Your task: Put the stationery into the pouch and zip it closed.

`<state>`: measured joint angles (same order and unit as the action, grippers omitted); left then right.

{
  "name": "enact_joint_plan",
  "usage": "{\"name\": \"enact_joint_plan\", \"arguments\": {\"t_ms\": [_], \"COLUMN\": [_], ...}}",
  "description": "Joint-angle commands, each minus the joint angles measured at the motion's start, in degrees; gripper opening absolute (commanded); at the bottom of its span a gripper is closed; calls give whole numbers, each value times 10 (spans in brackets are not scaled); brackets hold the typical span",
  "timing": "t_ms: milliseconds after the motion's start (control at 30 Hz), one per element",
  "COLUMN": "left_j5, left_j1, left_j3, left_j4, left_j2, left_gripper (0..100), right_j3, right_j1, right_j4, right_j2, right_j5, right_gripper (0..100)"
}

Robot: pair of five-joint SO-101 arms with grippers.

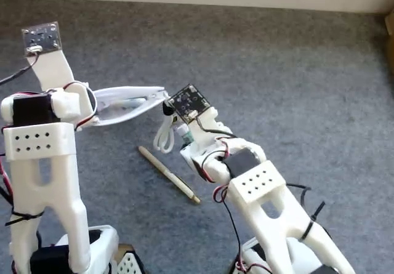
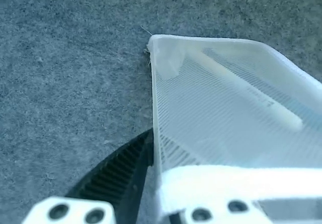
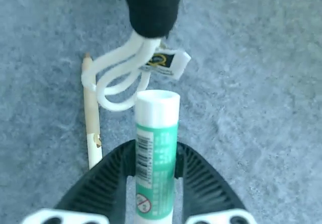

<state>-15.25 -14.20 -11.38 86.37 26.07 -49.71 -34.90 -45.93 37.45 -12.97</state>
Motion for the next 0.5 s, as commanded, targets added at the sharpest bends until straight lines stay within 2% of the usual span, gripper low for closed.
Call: {"name": "enact_joint_plan", "arguments": {"t_ms": [0,133,467], "left_j5": [-6,-6,-8], "left_j1": [32,33,33], "left_j3": [31,33,29], "left_j4": [8,7,4], "left_j2": [10,10,10], "left_gripper": [7,7,7], "right_j3": [-11,-24,-42], "right_j1": [-6,-8,-92], "right_j4": [7,8,13], "right_j2": [60,123,269], "right_j5": [25,29,29], "right_gripper": [9,9,9]}}
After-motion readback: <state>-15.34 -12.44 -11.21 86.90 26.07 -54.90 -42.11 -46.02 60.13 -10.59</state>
